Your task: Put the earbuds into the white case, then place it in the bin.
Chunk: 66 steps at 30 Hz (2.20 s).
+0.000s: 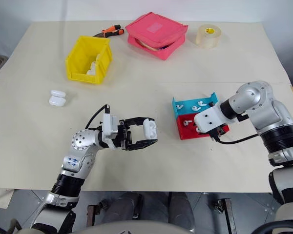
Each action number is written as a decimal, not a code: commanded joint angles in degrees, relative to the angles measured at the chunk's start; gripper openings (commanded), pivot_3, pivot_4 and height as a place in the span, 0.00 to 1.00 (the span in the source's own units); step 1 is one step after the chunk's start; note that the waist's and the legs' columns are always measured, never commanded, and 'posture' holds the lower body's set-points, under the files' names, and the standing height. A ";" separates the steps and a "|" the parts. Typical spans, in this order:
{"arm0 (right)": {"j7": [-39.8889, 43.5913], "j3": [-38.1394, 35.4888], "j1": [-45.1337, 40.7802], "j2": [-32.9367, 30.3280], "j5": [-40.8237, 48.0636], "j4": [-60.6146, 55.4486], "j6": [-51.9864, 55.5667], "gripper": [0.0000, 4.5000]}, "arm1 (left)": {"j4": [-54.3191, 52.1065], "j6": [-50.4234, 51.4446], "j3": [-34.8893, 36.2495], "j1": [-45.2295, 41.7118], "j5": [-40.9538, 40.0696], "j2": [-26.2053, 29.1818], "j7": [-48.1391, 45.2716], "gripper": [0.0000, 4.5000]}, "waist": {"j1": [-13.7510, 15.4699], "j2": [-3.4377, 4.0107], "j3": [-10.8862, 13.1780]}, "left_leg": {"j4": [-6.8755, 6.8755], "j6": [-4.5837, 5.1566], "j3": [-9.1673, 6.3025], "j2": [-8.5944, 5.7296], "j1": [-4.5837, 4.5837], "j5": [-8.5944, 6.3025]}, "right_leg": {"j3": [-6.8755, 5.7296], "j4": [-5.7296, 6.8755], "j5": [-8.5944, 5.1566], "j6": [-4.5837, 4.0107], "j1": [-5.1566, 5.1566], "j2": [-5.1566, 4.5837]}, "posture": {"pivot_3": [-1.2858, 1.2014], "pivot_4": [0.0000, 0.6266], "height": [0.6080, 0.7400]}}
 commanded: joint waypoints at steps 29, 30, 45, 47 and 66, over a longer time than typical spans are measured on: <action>1.29 -0.79 -3.26 2.29 -1.34 5.00 -2.72 0.11 | -3.16 -0.72 0.44 0.11 -0.58 0.88 1.53 0.63 | -0.08 0.01 -0.01 | 0.00 0.00 0.00 0.00 0.01 0.00 | 0.00 0.01 0.00 0.00 0.01 0.00 | 0.52 0.24 1.00; 1.28 -0.91 -3.25 2.30 -1.20 4.87 -2.47 0.11 | -3.07 -0.75 0.45 0.04 -0.58 0.87 1.52 0.63 | -0.08 0.01 -0.01 | 0.00 0.00 0.00 0.00 0.01 0.00 | 0.00 0.01 0.00 0.00 0.01 0.00 | 0.52 0.24 1.00; -11.00 -21.65 11.95 0.74 18.52 -26.06 35.80 0.11 | 2.49 -1.03 -0.55 -3.31 -1.58 0.05 -3.03 0.63 | 0.50 0.02 0.00 | 0.06 0.00 -0.15 -0.05 -0.07 0.00 | -0.07 0.03 0.01 -0.01 0.05 -0.04 | 0.52 0.24 1.00; -16.36 -27.71 16.51 2.20 23.96 -33.94 43.96 0.11 | 4.24 -0.54 -0.77 -4.66 -2.20 -0.21 -4.99 0.63 | 0.50 0.01 0.00 | 0.05 0.00 -0.16 -0.06 -0.10 0.00 | -0.08 0.05 0.01 0.00 0.07 -0.05 | 0.52 0.24 1.00; -48.62 -29.45 36.39 24.99 45.71 -66.03 58.31 0.11 | 17.57 0.13 2.68 -15.69 -8.49 -5.18 -18.74 0.63 | 0.11 0.02 -0.01 | 0.00 0.00 -0.20 -0.08 -0.02 -0.01 | -0.07 0.19 0.02 0.02 0.09 0.03 | 0.52 0.24 1.00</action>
